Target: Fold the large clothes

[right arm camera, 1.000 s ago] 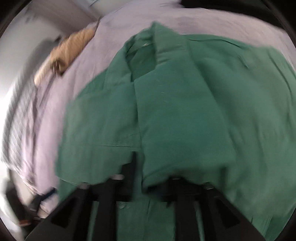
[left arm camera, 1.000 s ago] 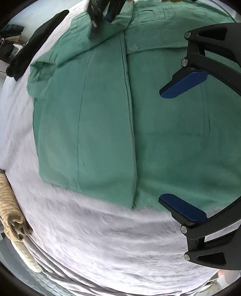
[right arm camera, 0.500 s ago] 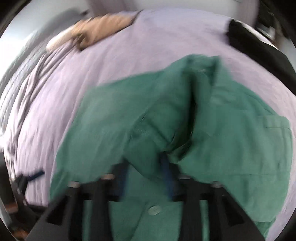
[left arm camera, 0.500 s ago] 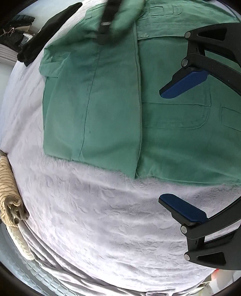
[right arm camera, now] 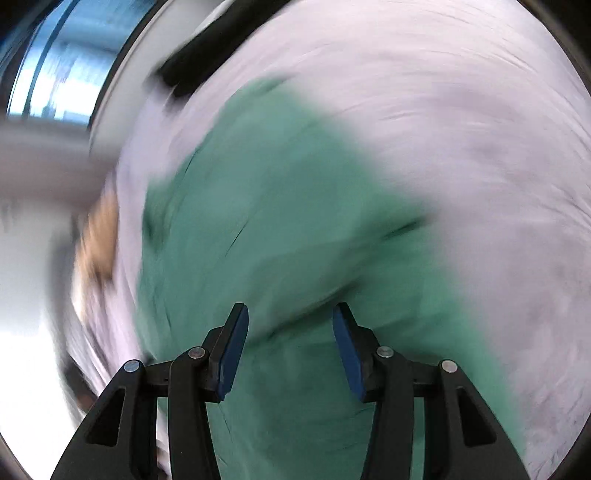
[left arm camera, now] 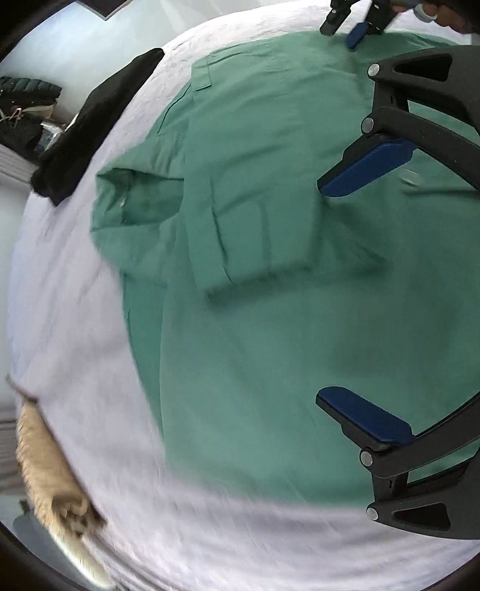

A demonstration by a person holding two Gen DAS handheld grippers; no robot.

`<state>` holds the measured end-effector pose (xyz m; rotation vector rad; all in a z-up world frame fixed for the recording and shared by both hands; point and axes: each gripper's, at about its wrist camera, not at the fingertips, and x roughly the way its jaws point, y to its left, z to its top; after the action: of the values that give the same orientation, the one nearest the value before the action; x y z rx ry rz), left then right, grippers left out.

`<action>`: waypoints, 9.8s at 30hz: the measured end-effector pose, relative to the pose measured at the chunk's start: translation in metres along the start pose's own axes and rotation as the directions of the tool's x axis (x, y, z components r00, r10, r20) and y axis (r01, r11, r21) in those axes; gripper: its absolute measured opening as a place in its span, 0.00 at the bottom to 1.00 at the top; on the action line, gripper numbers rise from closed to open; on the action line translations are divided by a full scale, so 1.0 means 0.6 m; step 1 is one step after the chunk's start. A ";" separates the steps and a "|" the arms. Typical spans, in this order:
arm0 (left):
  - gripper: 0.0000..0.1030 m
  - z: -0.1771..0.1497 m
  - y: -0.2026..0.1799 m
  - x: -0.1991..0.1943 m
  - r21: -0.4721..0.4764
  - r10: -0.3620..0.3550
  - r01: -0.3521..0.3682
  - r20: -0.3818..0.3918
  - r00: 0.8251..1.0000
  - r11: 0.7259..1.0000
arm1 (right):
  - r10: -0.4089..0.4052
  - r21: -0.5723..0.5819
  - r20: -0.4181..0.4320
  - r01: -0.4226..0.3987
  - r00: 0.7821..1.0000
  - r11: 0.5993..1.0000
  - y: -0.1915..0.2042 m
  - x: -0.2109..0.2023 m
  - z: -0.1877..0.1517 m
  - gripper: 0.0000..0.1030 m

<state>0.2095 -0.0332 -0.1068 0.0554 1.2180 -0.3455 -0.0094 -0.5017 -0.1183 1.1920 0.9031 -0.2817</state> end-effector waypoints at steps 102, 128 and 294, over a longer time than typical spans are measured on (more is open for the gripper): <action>0.78 0.056 -0.086 0.067 0.049 0.152 -0.153 0.008 0.988 0.987 | 0.368 0.327 -0.133 -0.310 0.920 0.893 -0.066 0.040 -0.024 0.53; 0.87 0.077 -0.069 0.095 0.078 0.133 -0.133 0.012 0.991 0.988 | 0.173 0.131 0.030 -0.175 0.984 0.976 -0.060 -0.007 0.076 0.42; 0.21 -0.295 0.174 -0.243 -0.421 -0.444 0.383 -0.052 0.895 0.822 | 0.243 -0.045 -0.349 -0.275 0.905 0.960 -0.031 -0.207 -0.238 0.07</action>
<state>0.0350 0.1394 -0.0491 -0.5622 1.4274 -0.4694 -0.1643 -0.4144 -0.0516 1.2790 1.0297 0.1889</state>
